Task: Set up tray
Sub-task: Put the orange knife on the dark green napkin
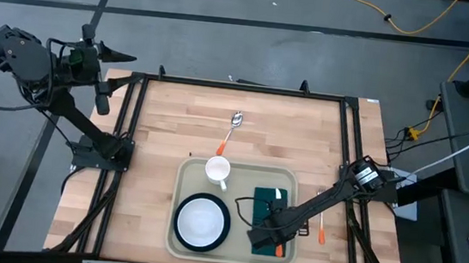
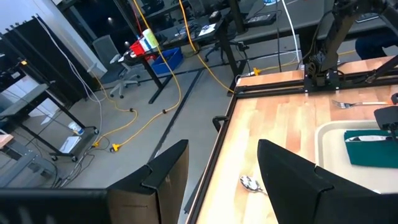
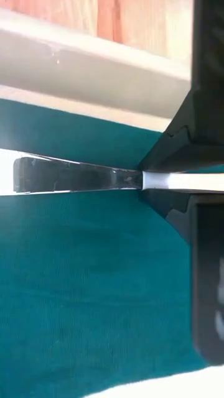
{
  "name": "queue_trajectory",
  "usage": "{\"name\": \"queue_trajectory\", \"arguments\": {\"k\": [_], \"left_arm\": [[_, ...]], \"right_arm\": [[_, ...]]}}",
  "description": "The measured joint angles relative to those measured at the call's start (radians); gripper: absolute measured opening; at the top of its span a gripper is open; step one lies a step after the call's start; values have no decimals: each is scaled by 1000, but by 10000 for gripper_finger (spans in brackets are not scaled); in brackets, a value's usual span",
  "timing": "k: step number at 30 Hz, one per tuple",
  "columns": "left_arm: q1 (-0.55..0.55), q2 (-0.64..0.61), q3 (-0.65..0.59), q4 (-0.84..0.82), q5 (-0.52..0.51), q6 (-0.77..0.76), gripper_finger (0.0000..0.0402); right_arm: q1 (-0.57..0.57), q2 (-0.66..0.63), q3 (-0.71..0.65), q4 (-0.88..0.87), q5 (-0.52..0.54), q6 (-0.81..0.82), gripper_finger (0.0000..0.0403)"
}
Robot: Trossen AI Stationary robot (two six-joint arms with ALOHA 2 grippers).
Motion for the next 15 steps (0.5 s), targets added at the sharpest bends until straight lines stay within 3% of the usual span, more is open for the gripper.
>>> {"name": "queue_trajectory", "arguments": {"k": [15], "left_arm": [[0,0,0,0,3,0,187]], "right_arm": [[0,11,2,6,-8,0,39]]}}
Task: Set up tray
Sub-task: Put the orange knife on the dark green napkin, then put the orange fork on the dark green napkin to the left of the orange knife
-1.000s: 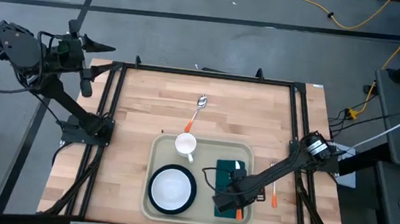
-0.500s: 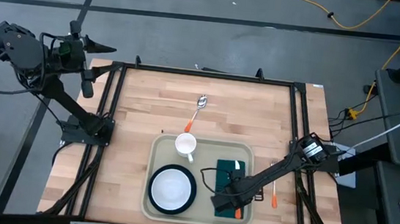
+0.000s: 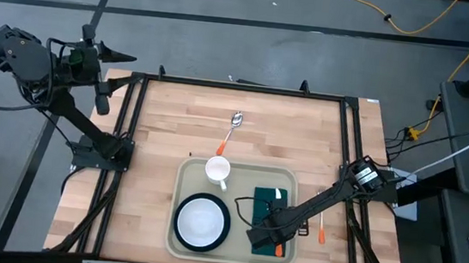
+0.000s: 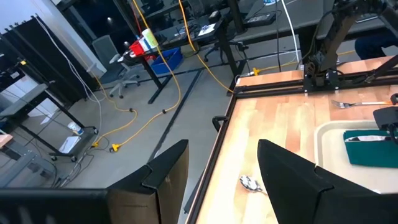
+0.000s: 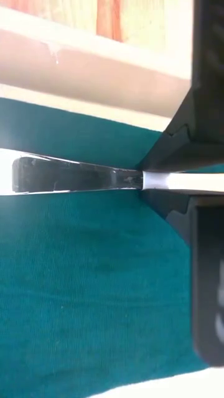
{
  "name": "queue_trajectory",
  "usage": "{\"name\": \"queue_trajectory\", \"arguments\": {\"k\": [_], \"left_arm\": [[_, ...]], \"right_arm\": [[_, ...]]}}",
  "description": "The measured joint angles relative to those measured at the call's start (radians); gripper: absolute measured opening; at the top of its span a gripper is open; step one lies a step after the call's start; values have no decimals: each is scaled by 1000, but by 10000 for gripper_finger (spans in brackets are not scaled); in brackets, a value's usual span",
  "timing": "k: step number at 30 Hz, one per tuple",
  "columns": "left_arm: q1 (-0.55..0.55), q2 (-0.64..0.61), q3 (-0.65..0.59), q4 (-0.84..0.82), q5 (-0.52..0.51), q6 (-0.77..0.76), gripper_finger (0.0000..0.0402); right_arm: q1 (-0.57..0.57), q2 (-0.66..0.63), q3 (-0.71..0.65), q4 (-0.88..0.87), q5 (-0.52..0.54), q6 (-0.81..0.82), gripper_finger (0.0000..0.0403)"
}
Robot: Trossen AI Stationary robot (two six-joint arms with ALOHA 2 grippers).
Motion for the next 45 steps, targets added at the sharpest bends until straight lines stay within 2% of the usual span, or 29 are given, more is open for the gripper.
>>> {"name": "queue_trajectory", "arguments": {"k": [11,19,26,29,37,41,45], "left_arm": [[0,0,0,0,17,0,187],[0,0,0,0,17,0,187],[0,0,0,0,26,0,187],[0,0,0,0,42,0,187],[0,0,0,0,47,0,187],[0,0,0,0,59,0,187],[0,0,0,0,77,3,187]], "right_arm": [[0,1,3,-2,-2,0,72],[0,6,45,-82,-1,1,95],[0,6,109,-120,6,-27,145],[-2,5,178,-196,13,-39,174],[-4,2,477,-537,203,1,238],[-3,-23,547,-530,361,23,248],[-3,-23,567,-526,358,32,249]]}}
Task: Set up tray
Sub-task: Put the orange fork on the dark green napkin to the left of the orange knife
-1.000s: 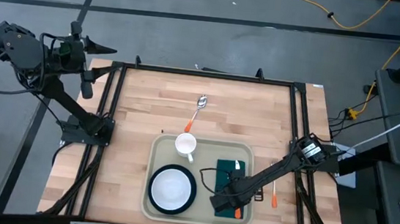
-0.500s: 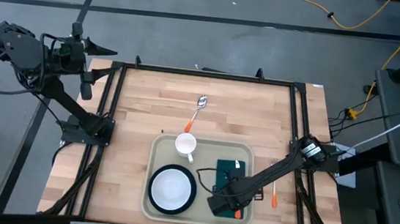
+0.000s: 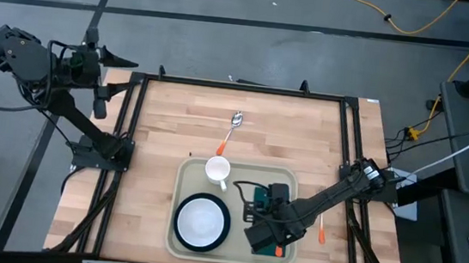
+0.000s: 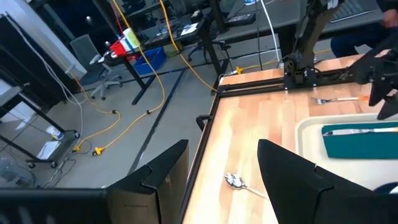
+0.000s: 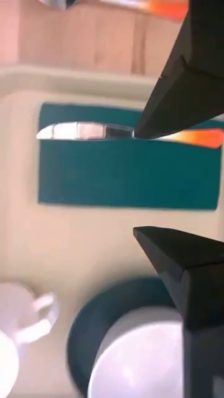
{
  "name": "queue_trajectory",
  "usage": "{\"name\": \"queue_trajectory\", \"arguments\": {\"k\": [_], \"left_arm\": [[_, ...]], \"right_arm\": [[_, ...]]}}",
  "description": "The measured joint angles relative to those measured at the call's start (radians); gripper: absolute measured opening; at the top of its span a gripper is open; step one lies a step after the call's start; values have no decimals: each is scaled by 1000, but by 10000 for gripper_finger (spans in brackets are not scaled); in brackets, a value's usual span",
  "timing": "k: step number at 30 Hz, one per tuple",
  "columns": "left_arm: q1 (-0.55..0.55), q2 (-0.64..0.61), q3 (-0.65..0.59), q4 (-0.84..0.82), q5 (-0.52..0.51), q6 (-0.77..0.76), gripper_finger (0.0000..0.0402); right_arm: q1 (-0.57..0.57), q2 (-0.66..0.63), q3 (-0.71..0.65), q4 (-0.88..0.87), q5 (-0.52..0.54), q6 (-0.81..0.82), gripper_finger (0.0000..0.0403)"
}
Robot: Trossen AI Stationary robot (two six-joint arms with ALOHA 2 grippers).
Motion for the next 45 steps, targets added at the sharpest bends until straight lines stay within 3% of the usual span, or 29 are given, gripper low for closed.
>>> {"name": "queue_trajectory", "arguments": {"k": [10,21,31,34,39,42,45], "left_arm": [[0,0,0,0,8,40,187],[0,11,0,0,-11,6,187],[0,52,0,0,-11,4,187],[0,58,0,0,-11,4,187],[0,71,0,0,-12,5,187],[0,72,-6,1,-17,-1,187],[0,71,-22,0,-17,-20,187]], "right_arm": [[64,1,-193,45,-293,135,249],[141,0,-191,35,-299,153,249],[235,-37,-259,12,-516,206,249],[250,-40,-271,15,-509,206,249],[232,-38,-308,71,-399,196,249],[197,-38,-319,209,-263,173,249],[158,-38,-335,313,-62,136,249]]}}
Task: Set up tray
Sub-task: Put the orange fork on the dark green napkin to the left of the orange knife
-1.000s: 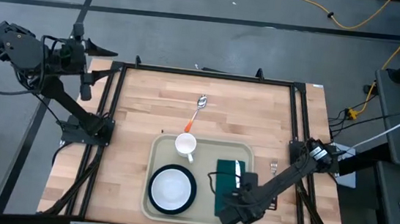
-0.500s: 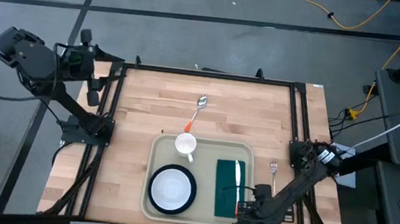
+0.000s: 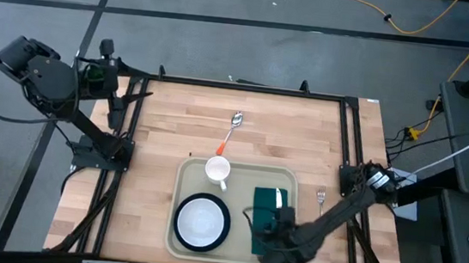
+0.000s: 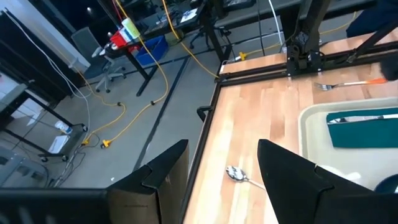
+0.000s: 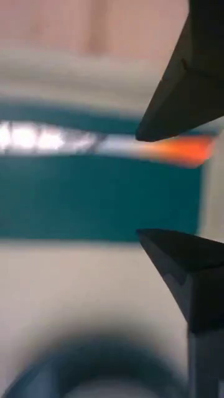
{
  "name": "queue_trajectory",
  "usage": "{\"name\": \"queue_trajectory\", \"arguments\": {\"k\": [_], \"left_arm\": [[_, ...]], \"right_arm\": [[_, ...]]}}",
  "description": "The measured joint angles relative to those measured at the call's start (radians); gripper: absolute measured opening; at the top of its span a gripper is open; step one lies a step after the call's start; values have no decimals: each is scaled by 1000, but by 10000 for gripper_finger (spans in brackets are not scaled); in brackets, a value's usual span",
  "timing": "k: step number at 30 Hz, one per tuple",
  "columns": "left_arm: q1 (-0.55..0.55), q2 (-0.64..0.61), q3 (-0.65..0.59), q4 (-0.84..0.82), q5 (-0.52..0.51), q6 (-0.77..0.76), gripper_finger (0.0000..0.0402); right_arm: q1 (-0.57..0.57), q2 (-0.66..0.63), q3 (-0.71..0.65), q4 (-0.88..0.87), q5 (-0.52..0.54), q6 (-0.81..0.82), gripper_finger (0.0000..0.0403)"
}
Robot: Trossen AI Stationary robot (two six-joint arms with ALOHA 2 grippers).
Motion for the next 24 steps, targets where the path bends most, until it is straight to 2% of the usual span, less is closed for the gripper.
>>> {"name": "queue_trajectory", "arguments": {"k": [3,6,8,11,15,17,20,24], "left_arm": [[0,0,-6,0,1,-21,187],[0,-1,-6,0,5,-28,187],[0,-1,-6,0,7,-31,187],[0,-1,-6,0,7,-39,187],[0,-1,-6,0,7,-39,187],[0,-1,-6,0,7,-39,187],[0,-1,-6,0,5,-39,187],[0,-1,-6,0,5,-44,187]], "right_arm": [[-31,0,-22,2,59,-49,249],[-49,-12,-22,-72,18,-151,249],[-58,-51,-23,-189,-13,-167,249],[-59,-165,-23,-319,19,-137,249],[-37,-394,-70,-317,210,-146,249],[-25,-506,-116,-320,222,-151,249],[5,-659,-250,-315,119,-157,245],[68,-820,-513,-298,-177,-36,235]]}}
